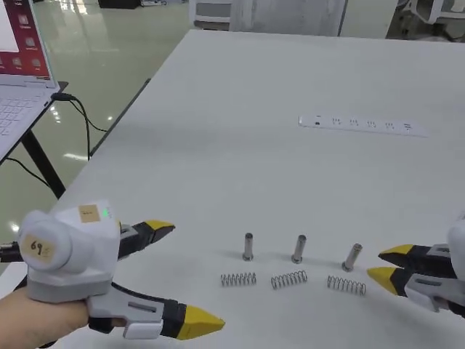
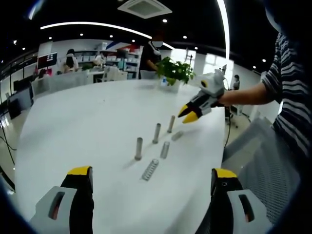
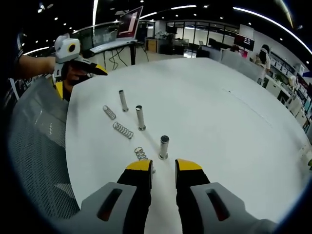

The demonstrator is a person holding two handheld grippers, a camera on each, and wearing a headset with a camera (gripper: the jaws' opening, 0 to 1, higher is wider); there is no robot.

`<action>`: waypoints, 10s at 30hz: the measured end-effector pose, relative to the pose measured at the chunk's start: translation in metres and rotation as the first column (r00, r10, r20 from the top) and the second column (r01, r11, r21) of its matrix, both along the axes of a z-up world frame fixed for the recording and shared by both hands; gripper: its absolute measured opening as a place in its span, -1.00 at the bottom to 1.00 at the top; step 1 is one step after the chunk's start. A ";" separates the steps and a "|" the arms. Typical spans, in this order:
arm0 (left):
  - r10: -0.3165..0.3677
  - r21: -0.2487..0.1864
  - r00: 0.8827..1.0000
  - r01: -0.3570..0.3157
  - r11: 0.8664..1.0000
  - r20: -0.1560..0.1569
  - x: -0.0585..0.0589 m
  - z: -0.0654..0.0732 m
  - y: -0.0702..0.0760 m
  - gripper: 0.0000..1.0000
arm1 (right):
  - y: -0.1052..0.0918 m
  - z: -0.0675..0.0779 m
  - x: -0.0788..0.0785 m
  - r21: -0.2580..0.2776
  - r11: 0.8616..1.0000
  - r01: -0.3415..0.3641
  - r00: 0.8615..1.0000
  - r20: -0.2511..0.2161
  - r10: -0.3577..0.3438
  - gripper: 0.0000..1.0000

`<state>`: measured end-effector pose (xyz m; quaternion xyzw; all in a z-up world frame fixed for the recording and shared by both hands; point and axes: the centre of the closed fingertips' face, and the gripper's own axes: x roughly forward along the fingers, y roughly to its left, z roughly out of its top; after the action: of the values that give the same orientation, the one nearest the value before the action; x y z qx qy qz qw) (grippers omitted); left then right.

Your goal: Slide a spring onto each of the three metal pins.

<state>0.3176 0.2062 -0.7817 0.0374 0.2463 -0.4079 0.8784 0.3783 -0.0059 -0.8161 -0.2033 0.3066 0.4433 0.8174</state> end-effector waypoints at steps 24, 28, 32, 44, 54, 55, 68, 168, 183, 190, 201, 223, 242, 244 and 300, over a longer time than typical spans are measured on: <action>0.016 -0.001 1.000 -0.016 1.000 -0.004 -0.004 0.000 0.002 0.96 | 0.020 -0.029 -0.022 -0.157 0.952 -0.261 0.965 -0.032 0.260 -0.72; 0.019 -0.003 1.000 -0.019 1.000 -0.001 -0.004 0.001 0.003 0.96 | 0.020 -0.033 -0.020 -0.166 0.950 -0.264 0.964 -0.035 0.262 -0.72; 0.015 -0.002 1.000 -0.015 1.000 -0.002 -0.005 0.001 0.001 0.96 | 0.020 -0.037 -0.019 -0.177 0.947 -0.269 0.963 -0.044 0.266 -0.73; -0.001 0.002 1.000 0.001 1.000 -0.015 -0.007 -0.002 0.001 0.96 | 0.019 -0.046 -0.019 -0.185 0.941 -0.283 0.959 -0.072 0.275 -0.80; -0.013 0.001 1.000 0.013 1.000 -0.025 -0.012 -0.002 -0.001 0.96 | 0.021 -0.045 -0.024 -0.191 0.925 -0.329 0.944 -0.069 0.322 -0.85; -0.015 0.000 1.000 0.015 1.000 -0.026 -0.013 -0.002 -0.001 0.96 | 0.022 -0.044 -0.025 -0.193 0.924 -0.331 0.944 -0.066 0.325 -0.85; -0.060 -0.018 0.997 0.059 0.998 -0.040 -0.020 -0.001 -0.015 0.90 | 0.022 -0.019 -0.035 -0.189 0.906 -0.379 0.924 -0.019 0.383 -0.85; -0.462 -0.048 0.885 0.465 0.884 0.057 -0.021 0.001 -0.140 -0.95 | 0.077 0.029 -0.088 -0.080 0.843 -0.532 0.845 0.018 0.535 -0.83; -0.523 -0.016 0.849 0.525 0.851 0.068 -0.028 0.001 -0.141 -0.95 | 0.068 0.023 -0.094 -0.065 0.851 -0.522 0.852 -0.002 0.523 -0.78; -0.539 -0.010 0.840 0.540 0.841 0.064 -0.029 -0.001 -0.140 -0.95 | 0.067 0.021 -0.095 -0.059 0.855 -0.515 0.857 0.006 0.516 -0.84; -0.552 -0.008 0.832 0.553 0.833 0.059 -0.030 -0.002 -0.142 -0.95 | 0.067 0.021 -0.097 -0.044 0.854 -0.518 0.855 0.008 0.519 -0.85; -0.552 0.009 0.832 0.552 0.834 0.051 -0.028 -0.009 -0.142 -0.95 | 0.075 0.046 -0.095 -0.047 0.829 -0.557 0.826 0.071 0.559 -0.86; -0.548 0.017 0.835 0.548 0.836 0.055 -0.029 -0.010 -0.145 -0.95 | 0.094 0.062 -0.099 0.071 0.834 -0.547 0.836 0.088 0.541 -0.86; -0.550 0.017 0.833 0.550 0.835 0.057 -0.029 -0.010 -0.146 -0.95 | 0.096 0.063 -0.099 0.073 0.833 -0.549 0.835 0.092 0.542 -0.86; -0.449 -0.036 0.893 0.449 0.893 0.008 -0.027 -0.010 -0.133 -0.76 | 0.106 0.065 -0.096 0.048 0.813 -0.580 0.805 0.184 0.563 -0.86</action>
<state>0.2904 0.0730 -0.7915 0.0769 0.2236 -0.6042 0.7609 0.2820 0.0997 -0.7508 -0.2796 0.1411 0.6659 0.6771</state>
